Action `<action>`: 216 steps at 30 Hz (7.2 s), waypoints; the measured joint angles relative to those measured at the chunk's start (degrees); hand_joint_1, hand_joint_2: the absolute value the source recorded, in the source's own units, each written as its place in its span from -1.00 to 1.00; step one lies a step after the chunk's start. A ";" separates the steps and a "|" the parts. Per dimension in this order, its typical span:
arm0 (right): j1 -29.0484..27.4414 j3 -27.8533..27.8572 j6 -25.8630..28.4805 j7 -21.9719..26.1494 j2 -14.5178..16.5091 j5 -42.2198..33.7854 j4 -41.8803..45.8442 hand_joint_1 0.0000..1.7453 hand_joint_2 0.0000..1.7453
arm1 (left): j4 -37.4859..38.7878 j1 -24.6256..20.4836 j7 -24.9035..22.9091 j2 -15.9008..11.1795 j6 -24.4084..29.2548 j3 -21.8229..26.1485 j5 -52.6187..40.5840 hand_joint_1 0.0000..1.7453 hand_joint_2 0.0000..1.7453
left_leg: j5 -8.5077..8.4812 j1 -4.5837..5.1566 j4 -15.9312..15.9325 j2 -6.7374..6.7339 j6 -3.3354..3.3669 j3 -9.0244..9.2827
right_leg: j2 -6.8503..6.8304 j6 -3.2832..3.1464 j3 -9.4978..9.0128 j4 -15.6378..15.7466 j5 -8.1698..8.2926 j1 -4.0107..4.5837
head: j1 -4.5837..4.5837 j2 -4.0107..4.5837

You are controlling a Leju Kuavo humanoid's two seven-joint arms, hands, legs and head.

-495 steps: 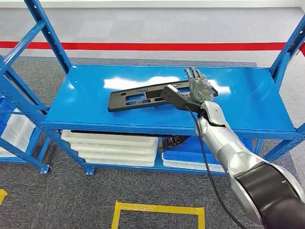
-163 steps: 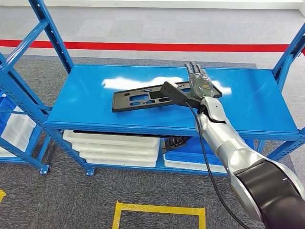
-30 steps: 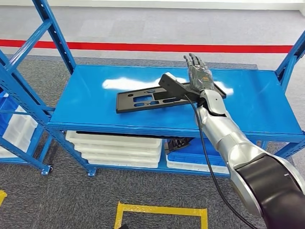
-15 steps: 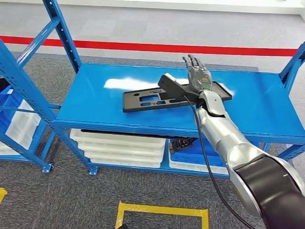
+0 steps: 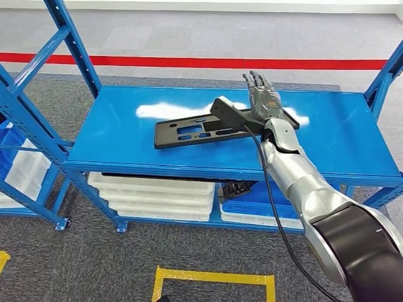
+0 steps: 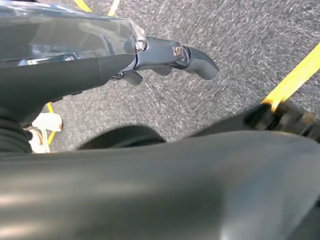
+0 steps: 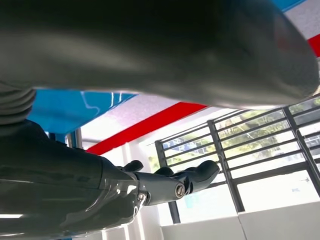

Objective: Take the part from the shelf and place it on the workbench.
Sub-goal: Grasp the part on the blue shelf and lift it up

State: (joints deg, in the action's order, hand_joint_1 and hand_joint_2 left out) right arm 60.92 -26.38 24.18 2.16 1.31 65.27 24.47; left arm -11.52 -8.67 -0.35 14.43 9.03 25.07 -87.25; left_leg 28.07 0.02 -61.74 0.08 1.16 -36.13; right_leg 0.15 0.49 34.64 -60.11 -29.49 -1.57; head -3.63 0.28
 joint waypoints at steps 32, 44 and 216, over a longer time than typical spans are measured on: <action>0.28 -1.14 -0.13 -0.09 -0.31 2.51 -0.09 -1.00 -1.00 | 0.02 0.08 0.16 0.02 0.07 0.00 0.07 -1.00 -1.00 | -0.09 0.26 1.25 0.03 0.39 0.40 | -0.27 0.31 0.14 -0.01 -0.08 0.01 | 0.02 0.00; -0.11 -1.22 -0.09 -0.22 -0.46 2.53 -0.16 -1.00 -1.00 | 0.01 0.32 0.17 0.08 0.07 0.00 0.07 -1.00 -1.00 | 0.00 -0.05 2.45 0.19 1.17 1.12 | -0.08 1.59 3.27 -7.14 -2.11 0.08 | 0.08 0.00; -1.08 -1.51 2.51 0.07 -1.68 2.08 0.57 -1.00 -1.00 | 0.00 0.55 1.97 -0.11 0.07 -0.39 0.17 -1.00 1.00 | 0.07 -0.15 2.93 0.42 0.24 1.37 | -0.44 1.47 -1.00 2.22 1.10 0.04 | 0.20 0.00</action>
State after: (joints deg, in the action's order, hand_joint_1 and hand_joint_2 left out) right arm 59.84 -27.89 26.69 2.23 -0.37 67.34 25.05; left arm -11.52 -8.12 1.62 14.32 9.09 24.68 -87.08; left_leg 28.14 -0.13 -58.81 0.50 1.40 -34.76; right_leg -0.29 1.97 33.63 -57.89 -28.39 -1.53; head -3.43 0.28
